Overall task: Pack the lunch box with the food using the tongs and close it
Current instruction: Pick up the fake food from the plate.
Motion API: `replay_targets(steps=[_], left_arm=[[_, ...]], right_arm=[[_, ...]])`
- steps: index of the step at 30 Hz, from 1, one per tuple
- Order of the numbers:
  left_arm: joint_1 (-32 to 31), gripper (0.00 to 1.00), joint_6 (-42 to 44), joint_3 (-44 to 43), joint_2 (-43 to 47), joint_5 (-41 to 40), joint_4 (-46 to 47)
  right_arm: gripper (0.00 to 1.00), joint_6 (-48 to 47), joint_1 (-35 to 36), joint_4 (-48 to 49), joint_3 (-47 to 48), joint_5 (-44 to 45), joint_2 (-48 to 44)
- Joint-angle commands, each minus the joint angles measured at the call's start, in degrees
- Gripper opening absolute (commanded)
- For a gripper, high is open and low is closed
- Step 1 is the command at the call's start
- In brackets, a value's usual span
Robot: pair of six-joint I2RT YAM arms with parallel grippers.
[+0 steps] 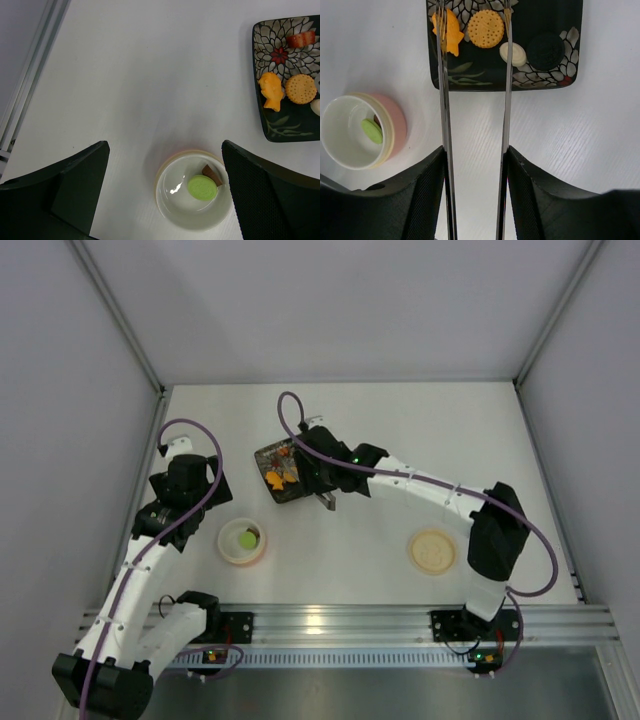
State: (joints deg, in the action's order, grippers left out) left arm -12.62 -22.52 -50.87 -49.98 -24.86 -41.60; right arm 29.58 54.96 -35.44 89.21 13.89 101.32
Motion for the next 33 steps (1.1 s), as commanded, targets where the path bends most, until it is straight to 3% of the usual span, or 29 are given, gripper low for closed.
replay_targets(steps=[1, 33], left_arm=[[0.23, 0.99, 0.46, -0.46, 0.67, -0.1, 0.91], [0.23, 0.99, 0.55, -0.46, 0.76, 0.08, 1.0]], right_arm=[[0.49, -1.72, -0.55, -1.73, 4.48, 0.52, 2.47], [0.5, -2.95, -1.08, -3.58, 7.82, 1.23, 11.27]])
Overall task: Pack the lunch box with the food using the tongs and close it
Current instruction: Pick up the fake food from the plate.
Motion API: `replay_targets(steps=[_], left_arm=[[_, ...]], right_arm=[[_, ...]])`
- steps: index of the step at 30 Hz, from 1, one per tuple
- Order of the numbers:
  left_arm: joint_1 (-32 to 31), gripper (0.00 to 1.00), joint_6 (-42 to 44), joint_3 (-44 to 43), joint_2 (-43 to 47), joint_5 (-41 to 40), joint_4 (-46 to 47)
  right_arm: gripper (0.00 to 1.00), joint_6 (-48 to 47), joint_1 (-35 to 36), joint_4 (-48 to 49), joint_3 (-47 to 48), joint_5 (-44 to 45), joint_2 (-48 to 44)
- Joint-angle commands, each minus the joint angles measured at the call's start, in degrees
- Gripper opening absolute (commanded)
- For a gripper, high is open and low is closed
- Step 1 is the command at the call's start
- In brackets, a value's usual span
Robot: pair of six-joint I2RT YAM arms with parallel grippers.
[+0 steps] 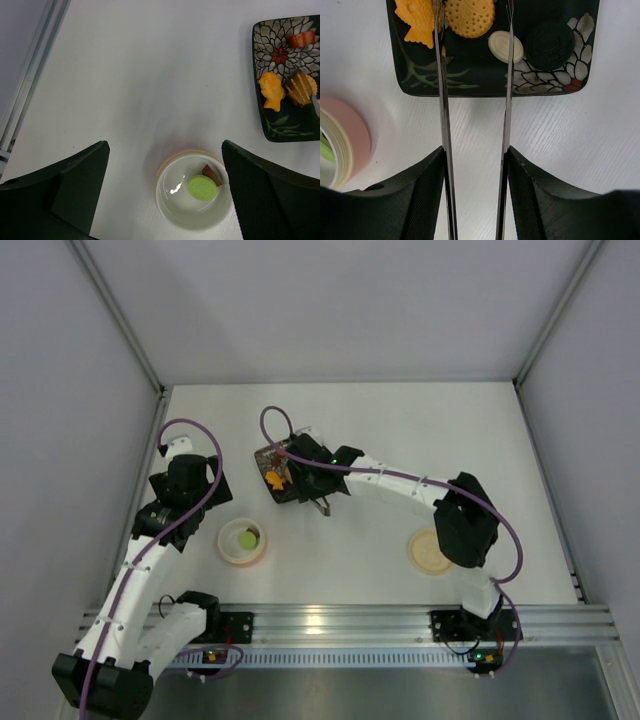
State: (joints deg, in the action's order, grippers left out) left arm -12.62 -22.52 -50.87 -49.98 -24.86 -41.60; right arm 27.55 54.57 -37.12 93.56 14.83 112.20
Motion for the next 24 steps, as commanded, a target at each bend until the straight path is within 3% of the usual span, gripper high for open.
replay_targets(steps=[1, 11, 24], left_arm=[[0.23, 0.99, 0.46, -0.37, 0.67, 0.08, 1.0], [0.23, 0.99, 0.55, -0.46, 0.58, 0.08, 1.09], [0.23, 0.99, 0.55, -0.37, 0.67, 0.08, 1.09]], right_arm=[[0.5, -0.92, -0.69, -1.99, 3.56, 0.03, 0.65], [0.34, -1.01, -0.69, -2.6, 3.65, -0.15, 0.3], [0.33, -0.83, -1.13, -3.57, 4.44, 4.07, -6.47]])
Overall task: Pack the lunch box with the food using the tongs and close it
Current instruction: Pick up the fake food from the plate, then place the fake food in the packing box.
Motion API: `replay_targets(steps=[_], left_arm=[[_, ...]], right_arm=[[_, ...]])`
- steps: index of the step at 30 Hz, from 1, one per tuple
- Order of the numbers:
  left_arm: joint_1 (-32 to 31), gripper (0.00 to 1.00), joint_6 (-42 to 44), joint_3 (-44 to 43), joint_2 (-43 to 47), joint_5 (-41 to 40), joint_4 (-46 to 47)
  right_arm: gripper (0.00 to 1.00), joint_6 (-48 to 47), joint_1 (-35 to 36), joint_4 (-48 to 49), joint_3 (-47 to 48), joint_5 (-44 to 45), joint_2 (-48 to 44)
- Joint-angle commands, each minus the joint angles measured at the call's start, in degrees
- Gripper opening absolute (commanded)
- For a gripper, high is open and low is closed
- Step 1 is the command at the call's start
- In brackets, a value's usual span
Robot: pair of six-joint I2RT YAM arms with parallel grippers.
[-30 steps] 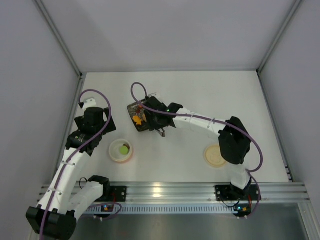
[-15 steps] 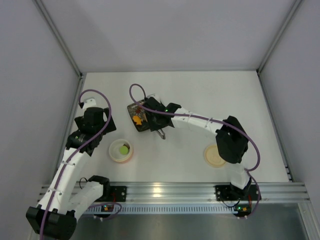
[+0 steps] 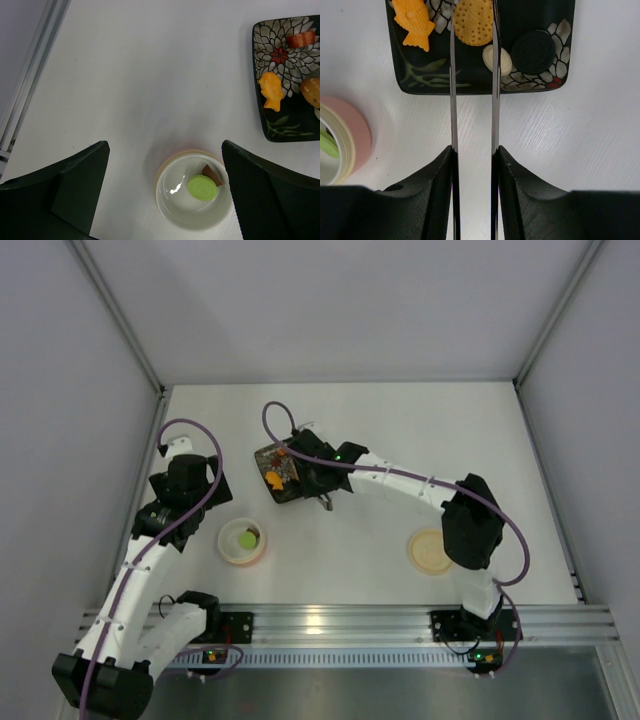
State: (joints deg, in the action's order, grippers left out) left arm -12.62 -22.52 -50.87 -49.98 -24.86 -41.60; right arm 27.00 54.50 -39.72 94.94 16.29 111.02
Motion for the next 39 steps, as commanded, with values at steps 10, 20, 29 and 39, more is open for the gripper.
replay_targets(steps=[10, 20, 29, 39], left_arm=[[0.23, 0.99, 0.55, -0.37, 0.67, 0.08, 1.09], [0.23, 0.99, 0.46, -0.37, 0.76, 0.08, 1.0], [0.23, 0.99, 0.55, -0.37, 0.76, 0.08, 1.09], [0.23, 0.99, 0.55, -0.37, 0.67, -0.01, 1.0]], right_arm=[[0.32, 0.24, 0.07, -0.79, 0.6, 0.06, -9.85], [0.33, 2.78, 11.32, 2.63, -4.22, 0.49, -15.83], [0.34, 4.72, 21.08, 5.36, -3.71, 0.32, -14.08], [0.35, 5.34, 25.04, 5.97, -1.16, -0.39, -8.11]])
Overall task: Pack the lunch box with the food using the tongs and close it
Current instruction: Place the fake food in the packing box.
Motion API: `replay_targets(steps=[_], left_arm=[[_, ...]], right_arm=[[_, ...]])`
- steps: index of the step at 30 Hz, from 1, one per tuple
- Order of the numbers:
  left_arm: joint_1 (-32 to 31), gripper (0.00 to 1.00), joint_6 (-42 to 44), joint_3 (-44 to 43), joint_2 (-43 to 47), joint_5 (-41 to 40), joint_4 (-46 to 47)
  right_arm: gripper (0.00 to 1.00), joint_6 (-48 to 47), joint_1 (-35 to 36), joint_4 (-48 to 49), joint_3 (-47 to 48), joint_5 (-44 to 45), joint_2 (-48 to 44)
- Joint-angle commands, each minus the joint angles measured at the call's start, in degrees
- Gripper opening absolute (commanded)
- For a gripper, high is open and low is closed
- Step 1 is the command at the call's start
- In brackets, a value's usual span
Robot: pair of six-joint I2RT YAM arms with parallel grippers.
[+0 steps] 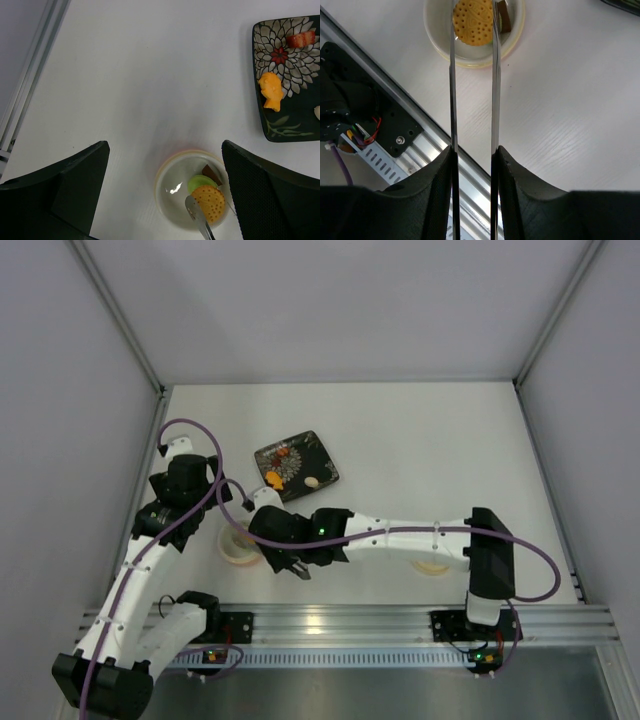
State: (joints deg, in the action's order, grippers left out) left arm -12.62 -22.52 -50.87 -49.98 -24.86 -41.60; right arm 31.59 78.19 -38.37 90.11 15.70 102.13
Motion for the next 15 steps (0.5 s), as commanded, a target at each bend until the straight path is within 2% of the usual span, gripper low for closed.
replay_targets(steps=[1, 11, 15], left_arm=[[0.23, 0.99, 0.46, -0.37, 0.67, -0.01, 1.09], [0.23, 0.99, 0.55, -0.37, 0.67, -0.01, 1.0], [0.23, 0.99, 0.55, -0.37, 0.84, -0.01, 0.91]], right_arm=[[0.35, 0.75, 1.43, 4.62, 3.76, 0.12, 0.97], [0.37, 0.57, 2.4, 4.53, 6.22, -0.5, 3.16], [0.42, 0.49, 2.49, 4.27, 6.75, -0.5, 4.04]])
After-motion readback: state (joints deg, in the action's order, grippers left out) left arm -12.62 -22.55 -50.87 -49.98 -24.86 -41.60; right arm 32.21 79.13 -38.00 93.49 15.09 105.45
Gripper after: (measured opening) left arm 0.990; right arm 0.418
